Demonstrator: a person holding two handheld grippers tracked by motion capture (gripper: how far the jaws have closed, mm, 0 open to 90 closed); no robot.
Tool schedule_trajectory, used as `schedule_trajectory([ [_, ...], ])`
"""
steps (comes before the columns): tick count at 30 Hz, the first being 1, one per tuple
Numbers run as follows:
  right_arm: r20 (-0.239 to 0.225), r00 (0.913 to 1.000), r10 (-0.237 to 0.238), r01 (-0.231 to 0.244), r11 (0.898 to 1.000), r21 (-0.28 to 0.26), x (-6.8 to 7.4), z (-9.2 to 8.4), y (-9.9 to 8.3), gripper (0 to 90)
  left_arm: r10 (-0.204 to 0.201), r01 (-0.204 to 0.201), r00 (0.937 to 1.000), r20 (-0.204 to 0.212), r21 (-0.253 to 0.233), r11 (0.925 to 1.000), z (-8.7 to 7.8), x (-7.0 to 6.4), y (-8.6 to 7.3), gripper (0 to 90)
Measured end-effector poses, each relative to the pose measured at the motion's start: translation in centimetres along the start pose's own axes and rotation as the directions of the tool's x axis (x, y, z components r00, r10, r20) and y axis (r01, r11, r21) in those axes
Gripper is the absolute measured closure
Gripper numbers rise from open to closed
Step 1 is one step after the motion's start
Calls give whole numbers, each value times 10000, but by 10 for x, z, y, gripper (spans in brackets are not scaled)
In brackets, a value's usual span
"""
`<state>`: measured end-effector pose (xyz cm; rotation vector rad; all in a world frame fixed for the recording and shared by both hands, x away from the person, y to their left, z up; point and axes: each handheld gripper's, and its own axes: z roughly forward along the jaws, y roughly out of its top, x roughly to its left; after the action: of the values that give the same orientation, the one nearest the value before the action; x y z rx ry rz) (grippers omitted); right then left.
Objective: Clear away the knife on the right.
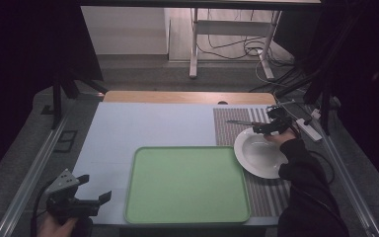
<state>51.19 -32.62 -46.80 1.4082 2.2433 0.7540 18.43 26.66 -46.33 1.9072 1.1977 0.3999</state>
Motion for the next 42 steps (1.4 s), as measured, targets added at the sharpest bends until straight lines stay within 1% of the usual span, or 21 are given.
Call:
schedule_trajectory([
  [2, -2, 9999, -144, 144, 9999, -65, -1, 2, 2, 4, 0, 0, 10000, 0, -1, 10000, 0, 0, 0, 20],
  [5, 246, 9994, -247, 249, 9996, -101, -5, 4, 6, 70, 3, -3, 10000, -1, 3, 10000, 0, 0, 0, 20],
  [6, 271, 9994, -237, 240, 9996, -116, -6, 4, 7, 99, 8, -8, 10000, 0, 1, 10000, 0, 0, 0, 20],
  [9, 335, 9992, -240, 249, 9994, -251, -10, 6, 10, 247, 12, -12, 10000, 1, 1, 10000, 0, 0, 0, 20],
  [10, 335, 9992, -240, 249, 9994, -251, -10, 6, 10, 247, 12, -12, 10000, 1, 1, 10000, 0, 0, 0, 20],
  [11, 276, 9994, -204, 210, 9995, -217, -14, 7, 12, 387, 17, -17, 10000, 0, 3, 10000, 0, 0, 0, 20],
  [13, 188, 9996, -195, 199, 9996, -209, -15, 7, 12, 413, 21, -21, 10000, -1, 2, 10000, 0, 0, 0, 20],
  [14, 101, 9998, -169, 171, 9997, -195, -17, 8, 13, 454, 27, -27, 10000, -1, 6, 10000, 0, 0, 0, 20],
  [15, -128, 9998, -156, 155, 9998, -104, -20, 11, 15, 600, 33, -33, 10000, 0, 8, 10000, 0, 0, 0, 20],
  [17, -189, 9996, -199, 199, 9998, -43, -22, 12, 16, 737, 45, -45, 10000, -2, 12, 10000, 0, 0, 0, 20],
  [19, -163, 9997, -195, 196, 9998, 20, -25, 15, 17, 836, 44, -44, 10000, -3, 12, 10000, 0, 0, 0, 20],
  [20, -163, 9997, -195, 196, 9998, 20, -25, 15, 17, 836, 44, -44, 10000, -3, 12, 10000, 0, 0, 0, 20],
  [21, 11, 9998, -198, 198, 9998, 18, -29, 20, 18, 900, 54, -54, 10000, -4, 18, 10000, 0, 0, 0, 20],
  [22, 69, 9998, -185, 185, 9998, 26, -30, 21, 19, 900, 58, -58, 10000, -3, 19, 10000, 0, 0, 0, 20],
  [24, 74, 9999, 131, -131, 9999, 69, -35, 27, 20, 900, 52, -52, 10000, -1, 20, 10000, 0, 0, 0, 20],
  [25, 74, 9999, 131, -131, 9999, 69, -35, 27, 20, 900, 52, -52, 10000, -1, 20, 10000, 0, 0, 0, 20],
  [27, 90, 9983, 573, -574, 9982, 146, -40, 34, 20, 900, 52, -52, 10000, 3, 17, 10000, 0, 0, 0, 20],
  [28, 252, 9984, 510, -519, 9981, 336, -43, 40, 20, 900, 58, -58, 10000, 5, 22, 10000, 0, 0, 0, 20],
  [34, 608, 9956, 713, -744, 9960, 494, -51, 49, 19, 899, 83, -83, 10000, -2, 25, 10000, 0, -1, 0, 20],
  [38, 824, 9951, 551, -611, 9955, 727, -53, 54, 18, 899, 94, -94, 10000, -10, 27, 10000, 0, -1, 0, 20],
  [42, 696, 9959, 572, -635, 9938, 913, -55, 52, 16, 899, 115, -115, 9999, -15, 39, 9999, 0, -1, 0, 20],
])
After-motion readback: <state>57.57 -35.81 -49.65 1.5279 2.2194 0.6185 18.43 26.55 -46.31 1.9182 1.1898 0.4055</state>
